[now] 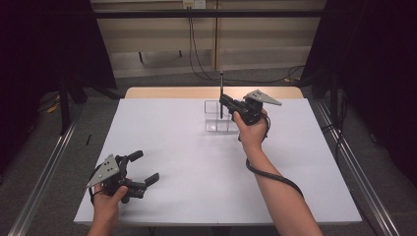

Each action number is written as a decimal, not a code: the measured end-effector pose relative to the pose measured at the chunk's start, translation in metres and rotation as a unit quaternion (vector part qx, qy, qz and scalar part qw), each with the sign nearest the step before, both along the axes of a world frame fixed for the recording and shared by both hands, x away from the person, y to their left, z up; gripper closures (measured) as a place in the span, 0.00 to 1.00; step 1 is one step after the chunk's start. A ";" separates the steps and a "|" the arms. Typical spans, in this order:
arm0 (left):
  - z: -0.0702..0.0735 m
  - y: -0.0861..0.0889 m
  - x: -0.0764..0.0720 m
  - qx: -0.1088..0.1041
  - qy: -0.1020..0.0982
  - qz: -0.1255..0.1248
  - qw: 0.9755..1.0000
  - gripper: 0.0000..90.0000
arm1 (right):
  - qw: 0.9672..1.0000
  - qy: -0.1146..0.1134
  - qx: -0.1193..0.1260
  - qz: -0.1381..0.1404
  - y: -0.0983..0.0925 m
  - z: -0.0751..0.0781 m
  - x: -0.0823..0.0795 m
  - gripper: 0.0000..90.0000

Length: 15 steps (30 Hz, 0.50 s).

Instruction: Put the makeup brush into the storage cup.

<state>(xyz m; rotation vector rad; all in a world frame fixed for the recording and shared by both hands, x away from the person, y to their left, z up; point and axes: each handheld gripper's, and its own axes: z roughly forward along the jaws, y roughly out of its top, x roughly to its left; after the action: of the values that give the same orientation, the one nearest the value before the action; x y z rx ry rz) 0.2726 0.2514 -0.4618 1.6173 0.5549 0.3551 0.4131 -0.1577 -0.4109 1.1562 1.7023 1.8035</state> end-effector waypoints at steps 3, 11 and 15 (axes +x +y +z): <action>0.000 -0.001 0.000 0.000 -0.001 -0.001 1.000 0.00 | 1.000 -0.002 0.001 -0.002 -0.001 0.000 0.001 0.94; -0.001 -0.001 0.000 0.001 0.000 0.000 1.000 0.00 | 1.000 -0.006 0.000 -0.003 -0.001 0.002 0.004 0.94; -0.001 -0.001 0.000 0.000 0.000 0.000 1.000 0.00 | 1.000 -0.006 -0.001 -0.005 -0.001 0.002 0.006 0.94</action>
<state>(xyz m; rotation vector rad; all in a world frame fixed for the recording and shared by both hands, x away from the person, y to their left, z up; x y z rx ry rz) 0.2727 0.2499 -0.4626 1.6175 0.5561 0.3548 0.4195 -0.1585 -0.4088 1.1483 1.6891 1.7996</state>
